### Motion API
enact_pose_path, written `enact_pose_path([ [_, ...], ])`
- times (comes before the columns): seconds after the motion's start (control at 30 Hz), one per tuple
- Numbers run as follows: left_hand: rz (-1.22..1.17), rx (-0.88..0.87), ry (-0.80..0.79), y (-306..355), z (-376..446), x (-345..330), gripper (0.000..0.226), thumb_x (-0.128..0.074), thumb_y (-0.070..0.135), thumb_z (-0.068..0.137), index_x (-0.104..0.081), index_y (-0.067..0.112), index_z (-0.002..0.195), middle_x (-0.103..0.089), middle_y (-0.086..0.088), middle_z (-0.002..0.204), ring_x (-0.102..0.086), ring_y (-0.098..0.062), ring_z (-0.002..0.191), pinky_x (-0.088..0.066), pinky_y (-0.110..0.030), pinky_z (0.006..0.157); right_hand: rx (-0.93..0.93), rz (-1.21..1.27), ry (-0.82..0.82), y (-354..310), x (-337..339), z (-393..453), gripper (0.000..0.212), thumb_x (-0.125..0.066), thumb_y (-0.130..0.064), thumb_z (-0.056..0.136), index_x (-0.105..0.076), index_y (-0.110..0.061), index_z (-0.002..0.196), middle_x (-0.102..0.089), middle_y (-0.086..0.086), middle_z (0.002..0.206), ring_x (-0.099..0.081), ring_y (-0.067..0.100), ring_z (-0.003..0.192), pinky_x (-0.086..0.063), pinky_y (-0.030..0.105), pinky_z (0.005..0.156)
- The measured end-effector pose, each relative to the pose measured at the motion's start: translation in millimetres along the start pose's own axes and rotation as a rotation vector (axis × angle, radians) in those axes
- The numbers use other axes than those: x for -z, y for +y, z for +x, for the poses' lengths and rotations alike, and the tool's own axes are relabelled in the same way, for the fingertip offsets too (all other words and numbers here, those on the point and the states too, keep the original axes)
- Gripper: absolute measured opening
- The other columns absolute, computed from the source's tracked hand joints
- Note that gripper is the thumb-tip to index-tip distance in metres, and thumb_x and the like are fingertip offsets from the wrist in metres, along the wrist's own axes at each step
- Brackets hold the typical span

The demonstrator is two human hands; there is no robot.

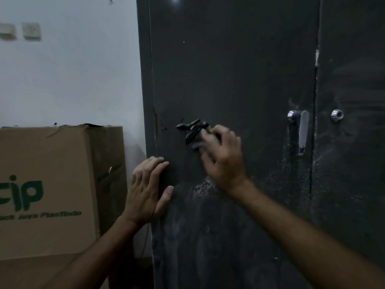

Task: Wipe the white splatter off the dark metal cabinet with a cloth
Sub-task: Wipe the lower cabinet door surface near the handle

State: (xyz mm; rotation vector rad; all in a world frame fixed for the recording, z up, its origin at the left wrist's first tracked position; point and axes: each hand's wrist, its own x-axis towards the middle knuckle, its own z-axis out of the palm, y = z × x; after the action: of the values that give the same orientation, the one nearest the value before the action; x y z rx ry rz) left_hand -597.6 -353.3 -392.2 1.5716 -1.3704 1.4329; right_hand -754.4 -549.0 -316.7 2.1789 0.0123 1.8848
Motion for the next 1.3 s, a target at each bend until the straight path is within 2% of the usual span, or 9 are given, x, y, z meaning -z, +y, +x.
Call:
enact_pose_path([
  [0.17,0.027,-0.009,-0.06,1,-3,-11,0.078,-0.035,0.057,0.105,-0.033,0.0,0.158,-0.029,-0.018,0.168,-0.019,-0.033,0.159,-0.019,-0.057,0.128,0.698,-0.037,-0.29,18,8,-54,0.044,-0.068,-0.029,0.093,-0.063,-0.022,0.136,-0.06,0.011,0.132,-0.06,0.03,0.094,-0.043,0.042,0.078],
  [0.37,0.15,-0.015,-0.065,2,-3,-15,0.088,-0.043,0.063,0.1,-0.031,-0.001,0.16,-0.024,-0.017,0.171,-0.017,-0.032,0.16,-0.014,-0.053,0.13,-0.261,-0.072,0.157,40,19,-46,0.047,-0.071,-0.02,0.086,-0.064,-0.013,0.131,-0.056,0.016,0.125,-0.06,0.037,0.111,-0.045,0.046,0.085],
  [0.57,0.187,-0.029,-0.057,1,-3,-15,0.085,-0.036,0.062,0.104,-0.031,-0.001,0.16,-0.024,-0.018,0.17,-0.017,-0.033,0.16,-0.016,-0.056,0.129,0.603,-0.061,-0.255,29,14,-80,0.044,-0.062,-0.019,0.094,-0.058,-0.021,0.138,-0.059,0.014,0.13,-0.061,0.03,0.092,-0.042,0.042,0.076],
  [0.77,0.18,-0.033,-0.058,0,-3,-15,0.085,-0.029,0.063,0.105,-0.033,-0.003,0.158,-0.026,-0.019,0.169,-0.018,-0.033,0.16,-0.017,-0.055,0.129,-0.291,-0.032,0.195,19,9,39,0.043,-0.068,-0.023,0.089,-0.066,-0.014,0.131,-0.058,0.014,0.122,-0.061,0.033,0.105,-0.048,0.046,0.08],
  [0.83,0.171,-0.02,-0.061,0,-4,-15,0.085,-0.027,0.063,0.106,-0.031,-0.004,0.159,-0.024,-0.019,0.17,-0.017,-0.033,0.16,-0.017,-0.056,0.129,-0.213,0.018,0.132,-15,-6,26,0.044,-0.067,-0.022,0.089,-0.066,-0.014,0.132,-0.059,0.015,0.124,-0.06,0.035,0.104,-0.047,0.045,0.08],
  [1.0,0.14,-0.033,-0.045,-1,-4,-16,0.089,-0.026,0.062,0.105,-0.029,-0.009,0.157,-0.022,-0.022,0.17,-0.016,-0.036,0.16,-0.021,-0.06,0.126,0.562,-0.033,-0.304,10,14,-65,0.044,-0.068,-0.024,0.091,-0.063,-0.021,0.135,-0.061,0.015,0.131,-0.059,0.032,0.096,-0.043,0.043,0.078],
  [1.07,0.136,-0.032,-0.043,-1,-3,-15,0.091,-0.025,0.065,0.104,-0.029,-0.009,0.158,-0.021,-0.021,0.17,-0.016,-0.035,0.16,-0.02,-0.06,0.127,0.519,-0.111,-0.235,47,27,-37,0.046,-0.071,-0.022,0.088,-0.065,-0.021,0.133,-0.061,0.016,0.128,-0.061,0.034,0.096,-0.042,0.044,0.078],
  [1.2,0.156,-0.027,-0.054,0,-3,-15,0.092,-0.026,0.067,0.104,-0.03,-0.008,0.158,-0.022,-0.022,0.17,-0.015,-0.034,0.16,-0.017,-0.057,0.128,-0.191,-0.053,0.116,41,24,49,0.042,-0.068,-0.021,0.086,-0.068,-0.014,0.127,-0.059,0.015,0.121,-0.061,0.036,0.1,-0.043,0.043,0.079],
  [1.3,0.185,-0.037,-0.052,0,-3,-14,0.092,-0.026,0.066,0.104,-0.031,-0.008,0.157,-0.023,-0.022,0.169,-0.016,-0.035,0.16,-0.018,-0.058,0.128,0.045,-0.007,0.012,-6,-3,6,0.043,-0.066,-0.019,0.087,-0.067,-0.013,0.13,-0.057,0.017,0.128,-0.061,0.038,0.098,-0.045,0.045,0.079],
])
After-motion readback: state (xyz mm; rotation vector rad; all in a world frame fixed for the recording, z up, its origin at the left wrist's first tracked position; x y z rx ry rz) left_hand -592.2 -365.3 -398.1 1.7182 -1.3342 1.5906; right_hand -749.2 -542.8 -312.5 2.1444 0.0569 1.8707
